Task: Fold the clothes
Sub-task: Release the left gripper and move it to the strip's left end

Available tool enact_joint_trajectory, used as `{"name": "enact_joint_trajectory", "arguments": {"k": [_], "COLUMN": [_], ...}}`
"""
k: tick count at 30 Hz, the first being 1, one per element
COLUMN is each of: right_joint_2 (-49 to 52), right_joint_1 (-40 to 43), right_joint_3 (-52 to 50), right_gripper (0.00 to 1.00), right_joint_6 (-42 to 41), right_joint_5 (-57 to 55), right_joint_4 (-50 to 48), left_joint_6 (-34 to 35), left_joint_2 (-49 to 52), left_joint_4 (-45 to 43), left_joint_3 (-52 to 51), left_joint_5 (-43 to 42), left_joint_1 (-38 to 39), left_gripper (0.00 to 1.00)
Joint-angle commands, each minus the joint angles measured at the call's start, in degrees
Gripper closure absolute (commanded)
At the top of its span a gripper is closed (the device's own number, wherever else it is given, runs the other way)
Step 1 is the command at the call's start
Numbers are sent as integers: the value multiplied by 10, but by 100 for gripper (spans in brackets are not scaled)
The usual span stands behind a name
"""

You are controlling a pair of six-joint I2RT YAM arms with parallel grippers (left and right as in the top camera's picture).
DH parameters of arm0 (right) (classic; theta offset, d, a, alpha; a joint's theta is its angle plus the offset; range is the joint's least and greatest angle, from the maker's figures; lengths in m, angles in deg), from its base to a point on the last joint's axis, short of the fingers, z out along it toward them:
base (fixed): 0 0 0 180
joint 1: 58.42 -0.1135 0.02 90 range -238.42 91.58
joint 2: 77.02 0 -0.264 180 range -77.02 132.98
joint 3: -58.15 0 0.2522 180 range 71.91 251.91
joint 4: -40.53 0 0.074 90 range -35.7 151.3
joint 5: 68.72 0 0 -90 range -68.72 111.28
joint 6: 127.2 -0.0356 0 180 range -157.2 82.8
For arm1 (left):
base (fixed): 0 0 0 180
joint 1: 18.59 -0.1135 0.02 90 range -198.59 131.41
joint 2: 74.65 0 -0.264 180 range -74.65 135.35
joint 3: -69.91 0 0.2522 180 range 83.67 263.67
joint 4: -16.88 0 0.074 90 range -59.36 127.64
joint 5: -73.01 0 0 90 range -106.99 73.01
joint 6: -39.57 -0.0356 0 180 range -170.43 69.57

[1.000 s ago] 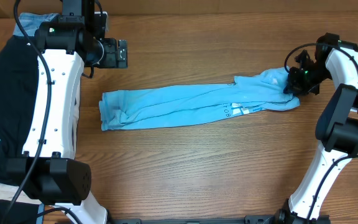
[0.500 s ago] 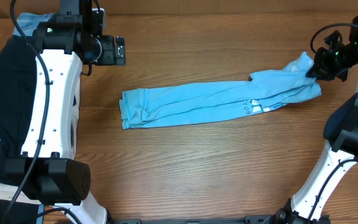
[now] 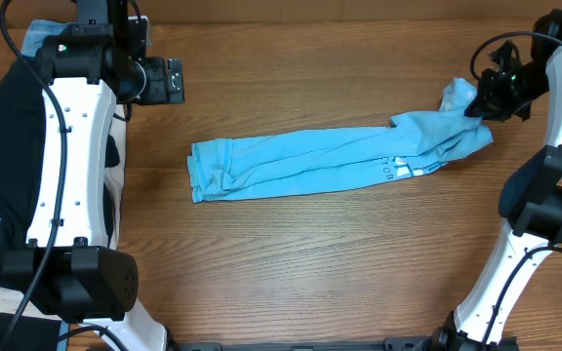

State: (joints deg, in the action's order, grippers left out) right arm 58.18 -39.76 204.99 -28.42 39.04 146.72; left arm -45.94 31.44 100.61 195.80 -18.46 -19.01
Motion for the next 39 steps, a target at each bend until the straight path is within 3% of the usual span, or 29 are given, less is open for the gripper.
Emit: {"name": "enact_joint_trajectory", "arguments": {"k": [1, 5, 8, 9, 10, 15, 20, 27, 33, 39], "right_joint_2": [-4, -4, -4, -4, -4, -7, -13, -13, -13, -13], "right_joint_1": [16, 27, 32, 33, 33, 32, 22, -3, -24, -38], "right_joint_3": [15, 15, 15, 15, 16, 17, 17, 17, 17, 17], "right_gripper": [96, 92, 34, 22, 19, 15, 15, 15, 15, 15], "right_joint_6": [-19, -33, -43, -45, -46, -60, -54, -38, -38, -39], "right_joint_5": [-35, -58, -66, -66, -65, -42, 7, 16, 16, 16], "right_joint_4": [-11, -36, -52, -54, -54, -47, -42, -32, -32, -32], "left_joint_6": [-7, -7, -7, -7, -7, -7, -7, -33, -57, -31], "left_joint_2": [-8, -8, -8, -8, -7, -5, -4, -4, -4, -4], "left_joint_4": [7, 24, 40, 46, 51, 93, 94, 0, -91, -196], "left_joint_3": [6, 6, 5, 5, 5, 3, -62, -221, -314, -405], "left_joint_5": [-9, -30, -40, -42, -45, -72, -113, -201, -213, -209], "left_joint_1": [0, 0, 0, 0, 0, 0, 1, 1, 1, 1], "left_gripper": [0, 0, 0, 0, 0, 0, 0, 0, 0, 0]}}
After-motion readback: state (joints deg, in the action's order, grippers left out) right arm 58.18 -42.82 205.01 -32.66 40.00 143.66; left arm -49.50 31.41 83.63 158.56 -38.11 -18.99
